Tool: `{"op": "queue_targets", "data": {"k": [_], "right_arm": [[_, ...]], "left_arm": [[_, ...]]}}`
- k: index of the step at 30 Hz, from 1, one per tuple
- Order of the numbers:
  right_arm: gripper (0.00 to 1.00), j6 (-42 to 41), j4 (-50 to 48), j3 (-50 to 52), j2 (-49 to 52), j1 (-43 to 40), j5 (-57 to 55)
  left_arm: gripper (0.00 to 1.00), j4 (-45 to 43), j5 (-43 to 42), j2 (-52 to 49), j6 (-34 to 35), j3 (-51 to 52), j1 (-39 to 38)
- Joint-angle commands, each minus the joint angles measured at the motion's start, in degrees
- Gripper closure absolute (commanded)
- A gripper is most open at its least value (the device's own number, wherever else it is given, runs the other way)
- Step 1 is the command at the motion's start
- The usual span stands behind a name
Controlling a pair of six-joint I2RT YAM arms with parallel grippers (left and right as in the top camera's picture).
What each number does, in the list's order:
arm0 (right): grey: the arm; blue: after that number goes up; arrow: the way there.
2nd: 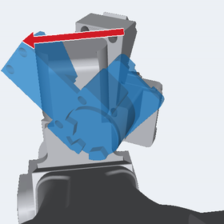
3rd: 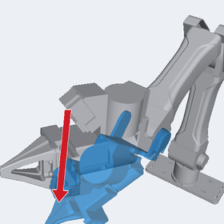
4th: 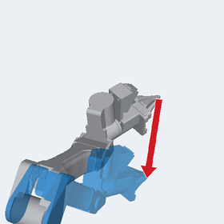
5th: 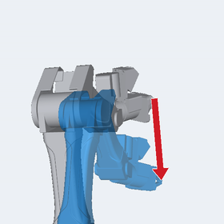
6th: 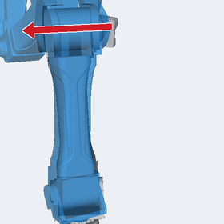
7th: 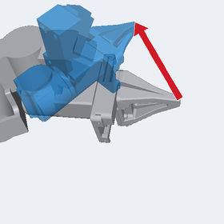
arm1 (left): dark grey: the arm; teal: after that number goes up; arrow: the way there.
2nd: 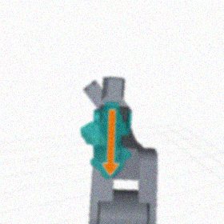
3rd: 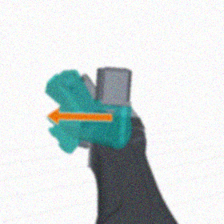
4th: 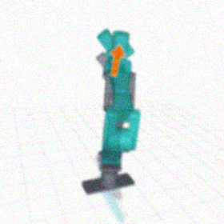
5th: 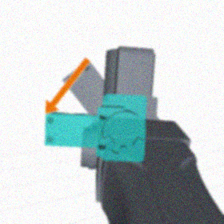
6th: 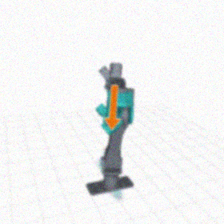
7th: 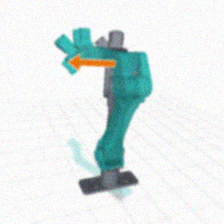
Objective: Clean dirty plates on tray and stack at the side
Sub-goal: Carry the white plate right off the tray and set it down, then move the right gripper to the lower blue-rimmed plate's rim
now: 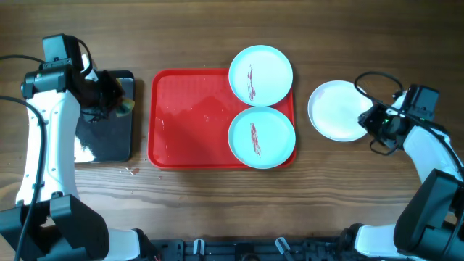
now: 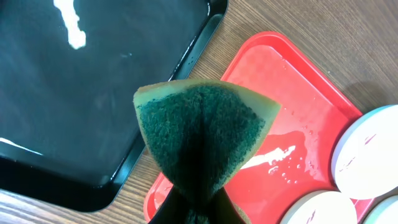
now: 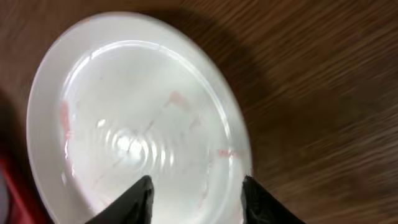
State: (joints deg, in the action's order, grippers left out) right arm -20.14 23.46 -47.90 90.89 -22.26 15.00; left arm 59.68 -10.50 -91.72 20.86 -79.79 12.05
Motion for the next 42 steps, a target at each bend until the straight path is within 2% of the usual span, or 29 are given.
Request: {"op": "queue_targets", "data": {"k": [1, 6, 9, 14, 20, 25, 29, 33, 35, 40, 42], "right_arm": [[0.50, 5.1, 6.0, -6.8, -1.4, 0.4, 9.6], [0.50, 8.8, 15.9, -12.9, -4.9, 5.5, 13.1], [0.51, 8.8, 18.6, -12.2, -5.0, 13.7, 12.9], [0.53, 4.5, 19.0, -8.7, -4.0, 26.7, 3.6], [0.56, 4.7, 18.1, -7.3, 0.2, 36.2, -4.7], [0.57, 4.5, 16.4, -7.1, 4.7, 37.0, -11.3], [0.60, 4.9, 14.7, -7.1, 6.4, 37.0, -11.6], [0.74, 4.9, 14.1, -7.1, 6.5, 37.0, -11.6], [0.86, 4.9, 14.1, -7.1, 6.5, 37.0, -11.4], [0.96, 4.9, 13.9, -7.1, 6.5, 37.1, -10.3], [0.96, 5.0, 13.9, -7.1, 6.5, 37.1, -8.5]], "left_arm": [[0.96, -0.2, 0.1, 0.1, 0.6, -0.8, -0.2], [0.96, -0.3, 0.1, 0.1, 0.6, -0.8, -0.2], [0.96, -0.2, 0.1, 0.1, 0.6, -0.8, -0.2], [0.96, -0.3, 0.1, 0.1, 0.6, -0.8, -1.0], [0.96, -0.3, 0.2, 0.1, 0.5, -0.8, -2.3], [0.96, -0.3, 0.1, 0.1, 0.5, -0.8, -2.3], [0.96, -0.3, 0.1, 0.1, 0.5, -0.8, -2.3], [0.96, -0.3, 0.1, 0.1, 0.6, -0.8, -2.3], [0.96, -0.3, 0.1, 0.1, 0.5, -0.8, -2.3], [0.96, -0.3, 0.1, 0.1, 0.6, -0.8, -2.3], [0.96, -0.3, 0.1, 0.1, 0.5, -0.8, -2.3]]}}
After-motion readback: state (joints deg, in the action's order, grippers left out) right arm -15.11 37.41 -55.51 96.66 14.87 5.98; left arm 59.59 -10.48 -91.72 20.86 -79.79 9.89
